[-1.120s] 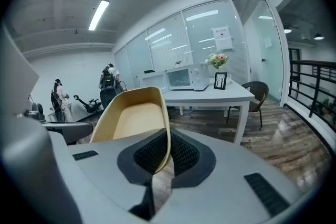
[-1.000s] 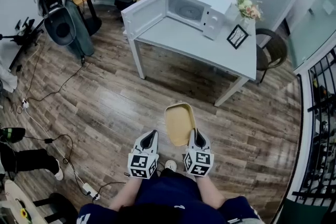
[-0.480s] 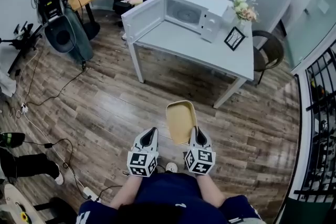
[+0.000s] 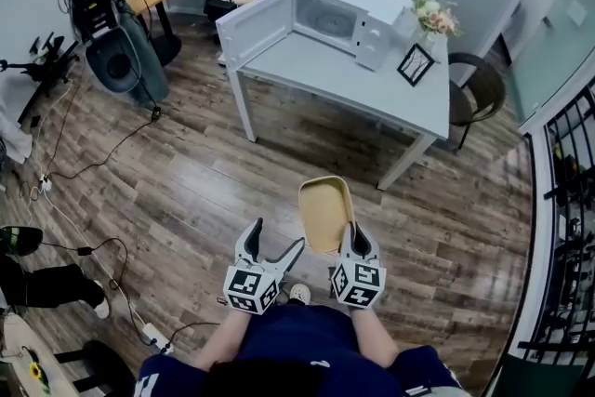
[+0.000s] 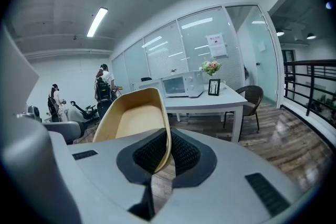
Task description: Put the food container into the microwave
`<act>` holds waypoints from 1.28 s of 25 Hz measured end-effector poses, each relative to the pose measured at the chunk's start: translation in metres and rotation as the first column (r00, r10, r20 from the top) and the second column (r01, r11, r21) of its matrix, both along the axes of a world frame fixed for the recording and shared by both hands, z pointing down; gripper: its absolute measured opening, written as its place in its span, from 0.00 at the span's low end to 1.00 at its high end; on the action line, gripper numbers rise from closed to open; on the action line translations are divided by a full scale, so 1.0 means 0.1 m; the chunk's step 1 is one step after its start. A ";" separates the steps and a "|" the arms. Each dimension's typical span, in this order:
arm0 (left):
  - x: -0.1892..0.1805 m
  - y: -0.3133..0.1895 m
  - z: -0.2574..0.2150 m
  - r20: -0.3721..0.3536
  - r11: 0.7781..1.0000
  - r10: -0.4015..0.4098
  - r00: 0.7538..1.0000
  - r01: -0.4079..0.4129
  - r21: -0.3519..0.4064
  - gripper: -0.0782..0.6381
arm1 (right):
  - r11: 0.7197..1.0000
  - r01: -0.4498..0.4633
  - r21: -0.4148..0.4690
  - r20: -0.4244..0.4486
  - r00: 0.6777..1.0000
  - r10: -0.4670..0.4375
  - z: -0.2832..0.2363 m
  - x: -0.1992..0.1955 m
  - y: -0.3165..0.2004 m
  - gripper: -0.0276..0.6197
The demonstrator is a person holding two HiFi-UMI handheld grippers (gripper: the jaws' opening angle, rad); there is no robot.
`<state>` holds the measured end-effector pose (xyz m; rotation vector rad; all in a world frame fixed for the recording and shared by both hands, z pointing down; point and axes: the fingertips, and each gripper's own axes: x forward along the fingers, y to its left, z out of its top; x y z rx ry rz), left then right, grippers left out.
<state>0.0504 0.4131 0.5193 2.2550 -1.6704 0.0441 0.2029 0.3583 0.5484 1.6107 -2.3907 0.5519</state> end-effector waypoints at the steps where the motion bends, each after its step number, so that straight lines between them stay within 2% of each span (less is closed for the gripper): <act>1: 0.04 0.02 0.00 0.000 1.000 -0.004 1.000 0.004 -0.001 0.71 | 1.000 0.004 0.002 -0.001 1.000 -0.004 0.00 0.03 0.01 0.09; 8: 0.18 0.09 0.09 0.011 0.999 -0.028 1.000 0.028 -0.018 0.71 | 1.000 0.020 0.002 -0.001 1.000 -0.020 0.03 0.21 0.02 0.09; 13: 0.22 -0.02 0.17 0.020 1.000 -0.007 1.000 0.008 -0.028 0.71 | 1.000 0.000 0.016 0.026 1.000 0.000 0.03 0.28 -0.07 0.09; 17: 0.15 -0.19 0.21 0.032 0.999 0.015 0.999 -0.014 -0.030 0.71 | 1.000 -0.003 0.020 0.000 1.000 0.003 0.05 0.23 -0.17 0.09; 24: -0.01 -0.72 0.25 0.033 0.998 0.057 0.998 -0.056 -0.037 0.71 | 1.000 -0.027 0.012 -0.012 1.000 0.027 0.08 0.09 -0.57 0.09; 32: -0.40 -1.48 0.21 0.030 0.990 0.138 0.990 -0.137 -0.038 0.71 | 0.998 -0.065 0.026 -0.016 0.998 0.066 0.00 -0.38 -1.24 0.09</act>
